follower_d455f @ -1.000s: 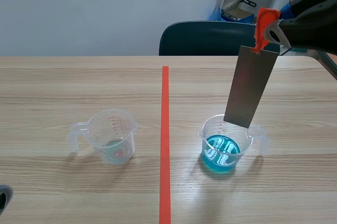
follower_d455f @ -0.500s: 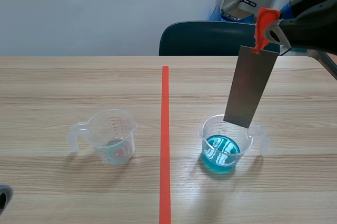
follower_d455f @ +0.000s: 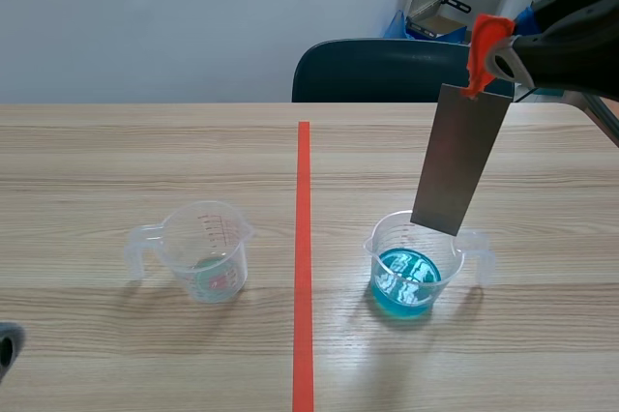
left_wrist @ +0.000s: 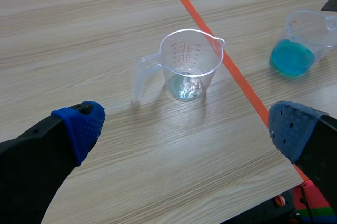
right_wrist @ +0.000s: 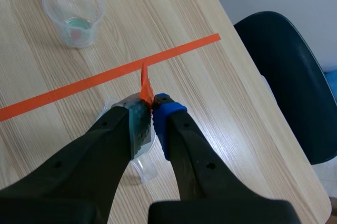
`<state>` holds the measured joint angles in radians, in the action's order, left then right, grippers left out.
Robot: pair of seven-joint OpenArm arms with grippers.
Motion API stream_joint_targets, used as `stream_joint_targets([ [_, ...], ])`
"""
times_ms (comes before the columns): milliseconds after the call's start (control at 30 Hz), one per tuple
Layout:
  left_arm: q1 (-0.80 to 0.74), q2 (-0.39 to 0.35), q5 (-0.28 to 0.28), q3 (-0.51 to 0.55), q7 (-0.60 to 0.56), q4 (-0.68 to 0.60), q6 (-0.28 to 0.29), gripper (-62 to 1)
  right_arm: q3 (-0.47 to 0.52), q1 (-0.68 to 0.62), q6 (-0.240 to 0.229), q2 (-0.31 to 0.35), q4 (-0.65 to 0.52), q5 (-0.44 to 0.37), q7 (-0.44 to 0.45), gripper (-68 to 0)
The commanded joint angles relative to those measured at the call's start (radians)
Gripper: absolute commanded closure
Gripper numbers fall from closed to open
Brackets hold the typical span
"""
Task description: Do the redox reaction experiment
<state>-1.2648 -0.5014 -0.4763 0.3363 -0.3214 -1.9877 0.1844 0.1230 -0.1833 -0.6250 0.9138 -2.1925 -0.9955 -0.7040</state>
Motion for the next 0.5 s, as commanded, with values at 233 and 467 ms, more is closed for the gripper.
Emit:
stream_joint_targets([
  [233, 0.209, 0.003, 0.008, -0.089, 0.053, 0.042, 0.031, -13.0, 0.007, 0.014, 0.003, 0.006, 0.0, -0.008, 0.015, -0.8],
  [467, 0.489, -0.001, 0.087, -0.292, 0.053, 0.187, 0.027, -2.3, 0.007, 0.014, 0.003, 0.006, 0.0, -0.017, 0.015, -0.8],
])
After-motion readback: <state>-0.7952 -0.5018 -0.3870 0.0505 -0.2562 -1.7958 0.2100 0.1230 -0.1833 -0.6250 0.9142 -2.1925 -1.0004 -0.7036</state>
